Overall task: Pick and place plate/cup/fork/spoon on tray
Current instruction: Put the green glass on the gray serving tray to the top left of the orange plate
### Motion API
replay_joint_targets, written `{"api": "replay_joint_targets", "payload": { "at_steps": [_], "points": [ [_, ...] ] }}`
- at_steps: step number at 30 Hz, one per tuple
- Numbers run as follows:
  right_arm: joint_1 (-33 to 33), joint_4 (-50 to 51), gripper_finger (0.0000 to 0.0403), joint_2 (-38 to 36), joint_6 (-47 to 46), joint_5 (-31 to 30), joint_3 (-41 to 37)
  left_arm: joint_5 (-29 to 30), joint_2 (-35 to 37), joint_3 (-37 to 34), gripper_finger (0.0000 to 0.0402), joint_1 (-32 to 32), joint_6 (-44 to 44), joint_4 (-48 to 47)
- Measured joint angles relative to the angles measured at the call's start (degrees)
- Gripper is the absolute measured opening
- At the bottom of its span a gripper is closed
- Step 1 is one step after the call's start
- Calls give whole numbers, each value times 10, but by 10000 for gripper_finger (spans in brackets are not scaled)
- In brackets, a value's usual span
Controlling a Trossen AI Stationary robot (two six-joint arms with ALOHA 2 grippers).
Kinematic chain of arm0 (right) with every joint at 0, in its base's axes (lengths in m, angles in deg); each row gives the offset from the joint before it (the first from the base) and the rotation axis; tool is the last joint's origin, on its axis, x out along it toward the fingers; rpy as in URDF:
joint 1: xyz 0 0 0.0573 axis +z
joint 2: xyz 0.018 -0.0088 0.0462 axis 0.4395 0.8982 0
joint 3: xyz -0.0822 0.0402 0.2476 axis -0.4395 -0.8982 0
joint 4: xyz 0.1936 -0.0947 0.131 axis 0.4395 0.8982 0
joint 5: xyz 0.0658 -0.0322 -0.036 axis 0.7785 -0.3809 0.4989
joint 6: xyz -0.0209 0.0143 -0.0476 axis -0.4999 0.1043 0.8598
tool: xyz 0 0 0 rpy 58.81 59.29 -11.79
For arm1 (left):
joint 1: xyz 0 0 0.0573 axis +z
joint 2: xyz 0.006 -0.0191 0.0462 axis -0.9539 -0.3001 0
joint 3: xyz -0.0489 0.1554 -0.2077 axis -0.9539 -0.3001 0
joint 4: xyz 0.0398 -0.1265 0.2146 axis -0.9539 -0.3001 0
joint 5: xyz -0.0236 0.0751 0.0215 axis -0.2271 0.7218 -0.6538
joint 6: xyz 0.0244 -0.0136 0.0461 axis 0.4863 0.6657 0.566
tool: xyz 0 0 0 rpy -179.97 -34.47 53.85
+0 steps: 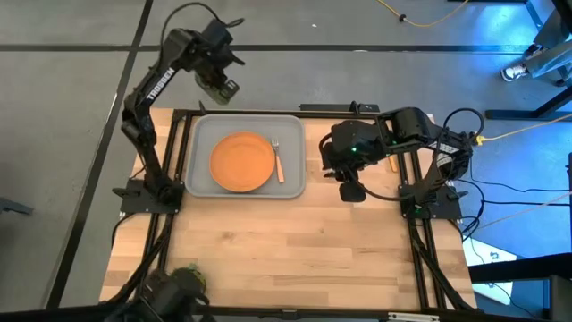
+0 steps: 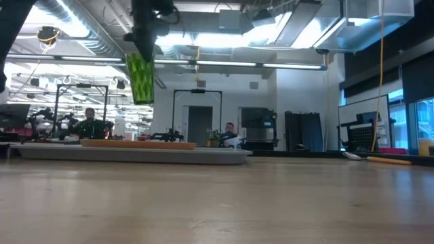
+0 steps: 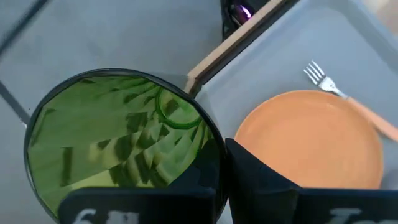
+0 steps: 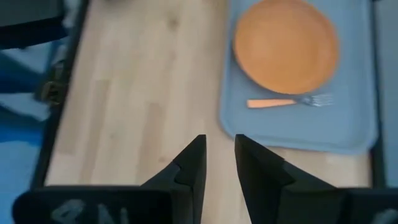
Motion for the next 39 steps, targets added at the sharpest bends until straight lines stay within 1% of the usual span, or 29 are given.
{"api": "replay_joint_targets", "payload": {
  "at_steps": [3,6,8,11,14,17,24,29,39],
  "points": [
    [-4,-2,90,0,-36,-43,0,0,3,-29,2,17,-16,1],
    [-6,-3,90,0,-77,-90,0,14,23,-90,2,28,-20,0],
    [-6,-5,90,0,-100,-124,0,27,39,-134,2,28,-20,-2],
    [-6,-6,90,0,-132,-161,0,24,60,-192,2,24,-12,-1],
    [-6,-13,90,0,-166,-210,-1,21,77,-230,2,18,-9,0],
    [-6,-20,90,0,-194,-240,-8,21,85,-261,2,18,-9,8],
    [-6,-27,90,0,-203,-246,-27,13,102,-326,2,13,-5,92],
    [-6,-28,90,0,-203,-246,-33,34,102,-356,2,15,-4,100],
    [-6,-31,90,0,-203,-246,-33,24,102,-418,2,15,-5,163]
  ]
}}
